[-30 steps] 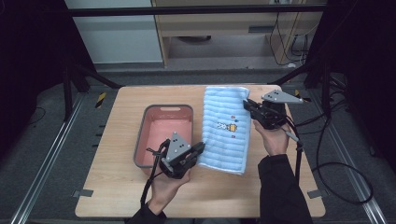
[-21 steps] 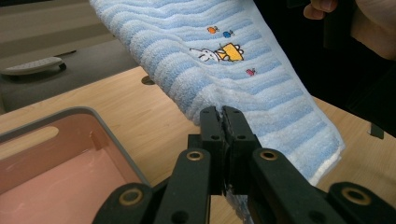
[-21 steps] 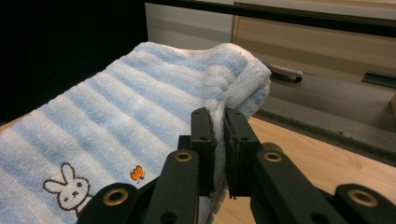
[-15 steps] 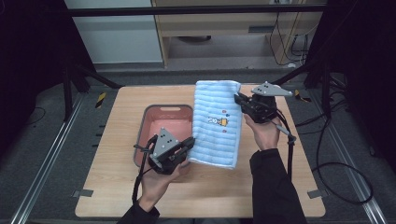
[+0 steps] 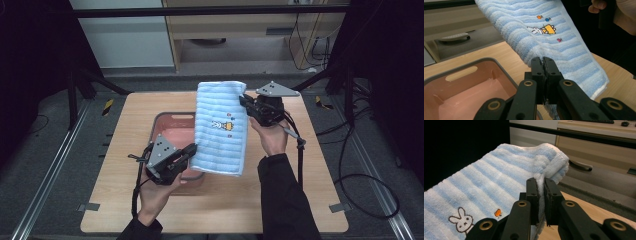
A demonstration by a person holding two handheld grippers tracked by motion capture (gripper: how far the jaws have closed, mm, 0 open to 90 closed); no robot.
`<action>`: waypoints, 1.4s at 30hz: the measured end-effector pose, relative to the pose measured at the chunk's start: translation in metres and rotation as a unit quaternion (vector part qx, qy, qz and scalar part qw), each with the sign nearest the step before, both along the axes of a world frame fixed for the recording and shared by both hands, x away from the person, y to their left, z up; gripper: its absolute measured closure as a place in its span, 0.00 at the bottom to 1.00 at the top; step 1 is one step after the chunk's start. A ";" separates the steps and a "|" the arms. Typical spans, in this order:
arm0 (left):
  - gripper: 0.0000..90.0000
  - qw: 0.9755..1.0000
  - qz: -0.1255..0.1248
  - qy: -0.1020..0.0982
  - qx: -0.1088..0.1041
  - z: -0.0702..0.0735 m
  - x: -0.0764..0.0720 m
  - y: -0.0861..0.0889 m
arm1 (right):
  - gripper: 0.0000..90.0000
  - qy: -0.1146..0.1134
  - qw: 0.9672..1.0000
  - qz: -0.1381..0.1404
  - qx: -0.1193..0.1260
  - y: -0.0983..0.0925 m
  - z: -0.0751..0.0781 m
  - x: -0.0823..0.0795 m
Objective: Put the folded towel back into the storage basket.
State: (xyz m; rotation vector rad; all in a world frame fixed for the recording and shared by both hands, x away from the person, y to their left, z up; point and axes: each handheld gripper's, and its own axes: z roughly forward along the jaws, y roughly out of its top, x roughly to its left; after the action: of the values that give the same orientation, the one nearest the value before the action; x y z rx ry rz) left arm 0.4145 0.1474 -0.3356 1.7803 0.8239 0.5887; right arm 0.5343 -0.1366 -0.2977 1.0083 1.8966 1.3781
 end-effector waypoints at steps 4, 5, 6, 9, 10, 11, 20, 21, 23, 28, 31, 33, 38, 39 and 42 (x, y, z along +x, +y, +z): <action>0.98 1.000 0.008 -0.003 -0.007 0.001 0.001 0.009 | 0.93 0.002 1.000 0.008 -0.002 0.014 0.000 0.006; 0.98 1.000 0.010 -0.003 -0.005 0.001 0.001 0.012 | 0.93 0.002 1.000 0.010 -0.004 0.017 0.000 0.008; 0.98 1.000 0.010 -0.003 -0.005 0.001 0.001 0.012 | 0.93 0.002 1.000 0.010 -0.004 0.017 0.000 0.008; 0.98 1.000 0.017 -0.003 -0.007 0.002 0.001 0.020 | 0.93 0.004 1.000 0.016 -0.006 0.028 0.001 0.013; 0.98 1.000 0.020 -0.003 -0.010 0.002 0.001 0.021 | 0.93 0.004 1.000 0.016 -0.006 0.028 0.001 0.013; 0.98 1.000 0.023 -0.003 -0.008 0.002 0.001 0.026 | 0.93 0.003 1.000 0.018 -0.004 0.031 0.002 0.015; 0.98 0.999 0.039 -0.003 -0.010 0.004 0.003 0.042 | 0.93 0.002 1.000 0.031 0.000 0.048 0.003 0.022; 0.98 0.999 0.040 -0.003 -0.008 0.004 0.003 0.043 | 0.93 0.004 0.999 0.035 -0.002 0.053 0.003 0.024; 0.98 0.999 0.045 -0.002 -0.007 0.003 0.004 0.049 | 0.93 0.005 0.999 0.038 -0.001 0.059 0.002 0.026; 0.98 0.999 0.054 -0.002 -0.006 0.001 0.005 0.058 | 0.93 0.006 0.999 0.046 -0.002 0.072 0.002 0.031; 0.98 0.998 0.060 -0.001 -0.008 0.000 0.006 0.065 | 0.93 0.008 0.999 0.050 -0.002 0.080 0.001 0.035; 0.98 0.998 0.066 0.001 -0.007 -0.003 0.008 0.070 | 0.93 0.011 0.999 0.053 -0.001 0.084 -0.002 0.037; 0.98 0.997 0.076 0.012 -0.006 -0.010 0.012 0.079 | 0.93 0.020 0.998 0.058 -0.002 0.094 -0.010 0.044; 0.98 0.997 0.077 0.013 -0.006 -0.011 0.013 0.079 | 0.93 0.021 0.998 0.058 0.000 0.096 -0.012 0.045; 0.98 0.997 0.081 0.017 -0.005 -0.015 0.016 0.082 | 0.93 0.021 0.998 0.061 -0.001 0.102 -0.016 0.049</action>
State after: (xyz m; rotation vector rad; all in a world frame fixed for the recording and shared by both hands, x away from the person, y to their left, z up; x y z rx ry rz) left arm 0.4305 0.2294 -0.3509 1.7295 0.9995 0.6604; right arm 0.5834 -0.0346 -0.3134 0.9406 2.0206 1.4329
